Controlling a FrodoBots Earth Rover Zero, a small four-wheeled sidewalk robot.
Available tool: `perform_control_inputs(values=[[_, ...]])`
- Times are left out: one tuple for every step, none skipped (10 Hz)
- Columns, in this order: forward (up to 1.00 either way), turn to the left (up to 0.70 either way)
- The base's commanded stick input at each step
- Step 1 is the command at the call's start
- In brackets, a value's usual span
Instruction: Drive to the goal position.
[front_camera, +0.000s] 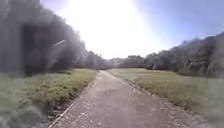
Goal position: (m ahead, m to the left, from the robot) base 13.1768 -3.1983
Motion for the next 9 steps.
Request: perform_control_inputs(values=[[0.50,0.00],[0.50,0.00],[0.50,0.00],[0.50,0.00],[0.50,0.00],[0.50,0.00],[0.50,0.00],[0.50,0.00],[0.50,0.00]])
